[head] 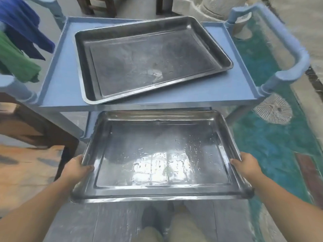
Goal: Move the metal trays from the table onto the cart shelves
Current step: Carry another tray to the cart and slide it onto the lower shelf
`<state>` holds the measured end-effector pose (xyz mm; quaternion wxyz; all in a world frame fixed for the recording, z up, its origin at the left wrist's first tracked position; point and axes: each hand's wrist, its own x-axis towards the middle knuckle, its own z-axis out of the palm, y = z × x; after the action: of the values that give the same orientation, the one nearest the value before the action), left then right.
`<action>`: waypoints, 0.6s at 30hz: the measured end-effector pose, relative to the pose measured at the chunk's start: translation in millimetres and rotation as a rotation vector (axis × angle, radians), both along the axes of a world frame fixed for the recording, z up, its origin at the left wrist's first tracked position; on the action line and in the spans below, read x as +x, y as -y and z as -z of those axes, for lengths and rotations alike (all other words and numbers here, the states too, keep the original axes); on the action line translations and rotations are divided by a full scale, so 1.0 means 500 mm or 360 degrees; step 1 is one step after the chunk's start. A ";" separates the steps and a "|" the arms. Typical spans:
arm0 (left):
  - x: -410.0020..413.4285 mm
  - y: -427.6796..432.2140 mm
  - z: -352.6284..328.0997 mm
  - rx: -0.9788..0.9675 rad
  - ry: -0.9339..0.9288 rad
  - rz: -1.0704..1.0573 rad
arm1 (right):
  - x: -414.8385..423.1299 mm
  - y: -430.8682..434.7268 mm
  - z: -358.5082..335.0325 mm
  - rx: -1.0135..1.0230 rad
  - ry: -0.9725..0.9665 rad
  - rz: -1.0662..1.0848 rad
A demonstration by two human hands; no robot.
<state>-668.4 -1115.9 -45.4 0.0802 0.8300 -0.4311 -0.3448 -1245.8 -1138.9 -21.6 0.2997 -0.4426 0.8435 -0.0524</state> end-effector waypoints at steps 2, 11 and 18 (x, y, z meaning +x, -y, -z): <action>0.004 0.032 0.022 -0.0030 0.0024 -0.0004 | 0.009 0.045 0.033 -0.0026 0.0021 -0.0016; 0.008 0.253 0.194 -0.0214 0.0154 -0.0026 | 0.021 0.326 0.223 -0.0225 0.0023 -0.0170; 0.024 0.437 0.326 -0.0394 0.0397 0.0135 | 0.012 0.531 0.353 -0.0478 -0.0223 -0.0370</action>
<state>-656.3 -1334.4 -208.5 0.1131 0.8311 -0.5114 -0.1866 -1239.9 -1404.6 -197.8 0.1751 -0.5792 0.7883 -0.1117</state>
